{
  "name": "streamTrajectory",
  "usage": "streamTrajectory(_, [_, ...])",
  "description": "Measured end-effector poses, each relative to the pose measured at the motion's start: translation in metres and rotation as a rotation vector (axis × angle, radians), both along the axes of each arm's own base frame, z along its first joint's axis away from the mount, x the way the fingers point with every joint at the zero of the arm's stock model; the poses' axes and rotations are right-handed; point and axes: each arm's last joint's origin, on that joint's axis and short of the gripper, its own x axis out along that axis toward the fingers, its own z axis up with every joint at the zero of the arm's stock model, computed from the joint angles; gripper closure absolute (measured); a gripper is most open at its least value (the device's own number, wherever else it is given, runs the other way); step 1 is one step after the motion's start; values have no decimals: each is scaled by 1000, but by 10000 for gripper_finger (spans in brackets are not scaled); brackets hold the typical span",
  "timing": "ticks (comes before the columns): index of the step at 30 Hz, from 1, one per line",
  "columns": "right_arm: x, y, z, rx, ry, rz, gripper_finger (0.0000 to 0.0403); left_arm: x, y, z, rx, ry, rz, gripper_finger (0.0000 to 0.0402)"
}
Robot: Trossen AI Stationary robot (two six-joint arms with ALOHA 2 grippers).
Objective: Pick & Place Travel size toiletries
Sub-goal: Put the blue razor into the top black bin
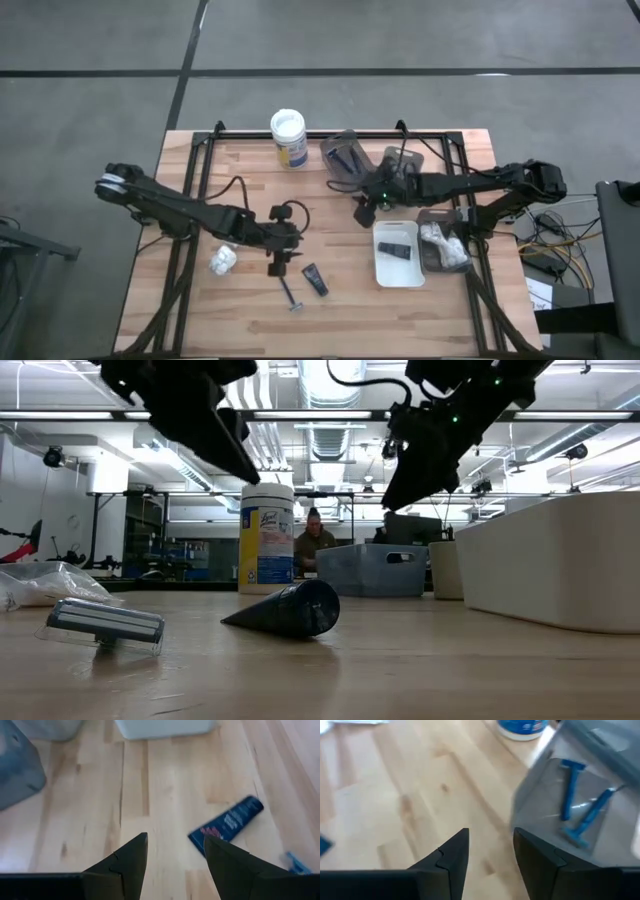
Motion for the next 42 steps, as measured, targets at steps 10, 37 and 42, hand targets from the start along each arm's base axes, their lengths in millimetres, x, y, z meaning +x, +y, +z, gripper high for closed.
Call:
streamTrajectory(10, [-2,53,-5,114,-38,57,290,-13,-11,-27,23,82,-55,202])
streamTrajectory(37, [-18,131,-12,229,-221,74,348,-21,-57,-78,-42,104,-290,202])
streamTrajectory(42, [-18,132,-12,229,-220,78,332,-19,-59,-94,-27,146,-290,202])
